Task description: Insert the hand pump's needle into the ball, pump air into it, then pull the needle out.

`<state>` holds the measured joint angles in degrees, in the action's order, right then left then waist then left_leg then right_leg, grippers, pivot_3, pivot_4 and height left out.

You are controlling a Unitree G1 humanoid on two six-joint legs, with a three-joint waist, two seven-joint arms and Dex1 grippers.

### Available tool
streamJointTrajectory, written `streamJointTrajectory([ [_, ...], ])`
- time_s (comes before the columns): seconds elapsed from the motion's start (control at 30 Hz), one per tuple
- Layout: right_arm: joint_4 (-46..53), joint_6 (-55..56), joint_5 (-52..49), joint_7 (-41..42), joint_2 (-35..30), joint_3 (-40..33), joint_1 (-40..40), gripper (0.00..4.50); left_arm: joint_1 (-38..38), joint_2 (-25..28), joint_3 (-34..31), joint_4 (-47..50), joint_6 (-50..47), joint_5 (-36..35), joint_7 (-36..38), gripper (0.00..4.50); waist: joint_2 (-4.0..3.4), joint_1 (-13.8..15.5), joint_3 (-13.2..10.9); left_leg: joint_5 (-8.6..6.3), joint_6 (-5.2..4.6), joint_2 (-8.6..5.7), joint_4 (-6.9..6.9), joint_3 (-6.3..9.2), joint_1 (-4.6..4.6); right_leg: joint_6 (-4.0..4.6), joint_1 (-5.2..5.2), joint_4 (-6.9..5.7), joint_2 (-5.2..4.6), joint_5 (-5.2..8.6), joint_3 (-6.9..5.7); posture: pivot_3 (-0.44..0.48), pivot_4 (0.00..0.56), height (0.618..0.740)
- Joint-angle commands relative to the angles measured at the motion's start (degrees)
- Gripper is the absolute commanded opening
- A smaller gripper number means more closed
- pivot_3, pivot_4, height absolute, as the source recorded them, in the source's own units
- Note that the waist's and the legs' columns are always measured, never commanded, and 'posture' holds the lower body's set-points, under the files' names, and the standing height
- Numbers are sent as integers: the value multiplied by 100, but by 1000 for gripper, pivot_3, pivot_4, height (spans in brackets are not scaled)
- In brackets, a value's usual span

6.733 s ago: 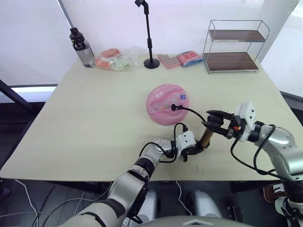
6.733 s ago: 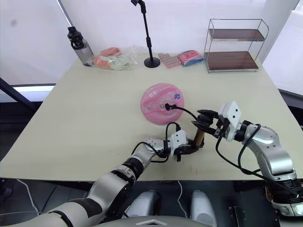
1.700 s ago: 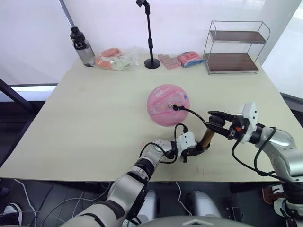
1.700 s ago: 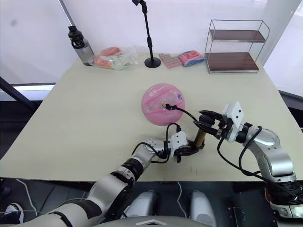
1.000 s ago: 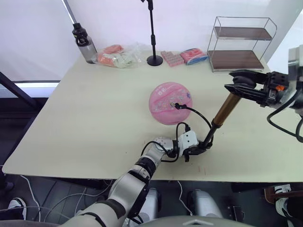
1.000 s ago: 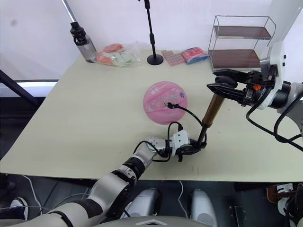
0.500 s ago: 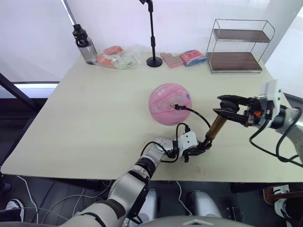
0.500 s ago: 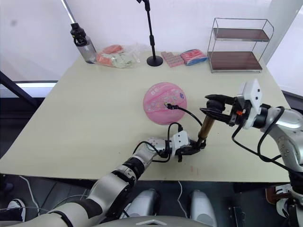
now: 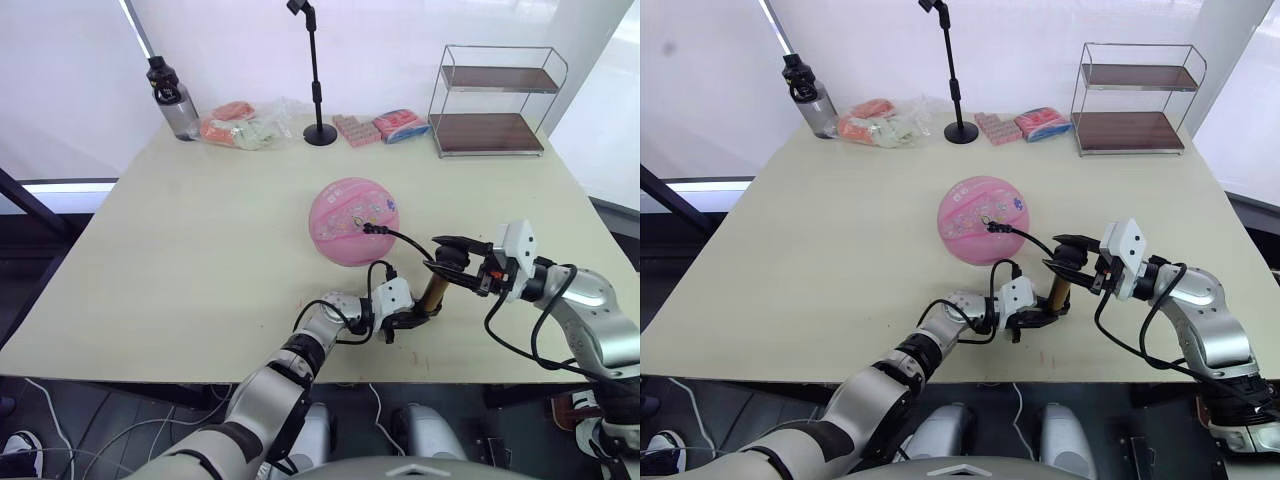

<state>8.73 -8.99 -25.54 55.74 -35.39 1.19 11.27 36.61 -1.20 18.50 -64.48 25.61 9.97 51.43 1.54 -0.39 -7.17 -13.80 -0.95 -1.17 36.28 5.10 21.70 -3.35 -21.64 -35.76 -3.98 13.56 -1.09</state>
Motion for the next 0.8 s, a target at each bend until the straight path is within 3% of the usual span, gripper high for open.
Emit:
streamJointTrajectory([
  [0.03, 404, -706, -377, 87, -346, -253, 152, 1671, -372, 247, 152, -660, -490, 289, 78, 1015, -15, 3, -12, 0, 0, -4, 0, -2, 4, -1, 0, 0, -5, -1, 1, 0, 150, 740],
  [0.23, 1087, -1792, -1462, -176, -907, -1172, 1052, 1669, -341, 257, 180, -677, -494, 274, 103, 1015, -69, 29, -83, 1, -2, -15, 2, -1, 17, -1, -8, 0, -9, -1, 2, 0, 150, 740],
  [0.53, 1199, -2638, -2213, -386, -1494, -1901, 1823, 1669, -309, 264, 208, -698, -505, 283, 124, 1015, -64, 36, -121, 1, -2, -14, 2, -2, 17, -2, -8, 0, -11, -2, 0, 0, 150, 740],
  [0.7, 1224, -2933, -2426, -531, -1562, -1954, 1957, 1669, -318, 278, 220, -700, -501, 292, 141, 1015, -62, 38, -123, 1, -2, -14, 2, 0, 18, -2, -8, 0, -11, -2, -2, 0, 150, 740],
  [0.8, 1114, -2659, -2054, -323, -1450, -1623, 1566, 1669, -334, 282, 239, -698, -492, 305, 173, 1015, -62, 37, -122, 1, -2, -14, 2, -2, 17, -2, -8, 0, -11, -2, 0, 0, 150, 740],
])
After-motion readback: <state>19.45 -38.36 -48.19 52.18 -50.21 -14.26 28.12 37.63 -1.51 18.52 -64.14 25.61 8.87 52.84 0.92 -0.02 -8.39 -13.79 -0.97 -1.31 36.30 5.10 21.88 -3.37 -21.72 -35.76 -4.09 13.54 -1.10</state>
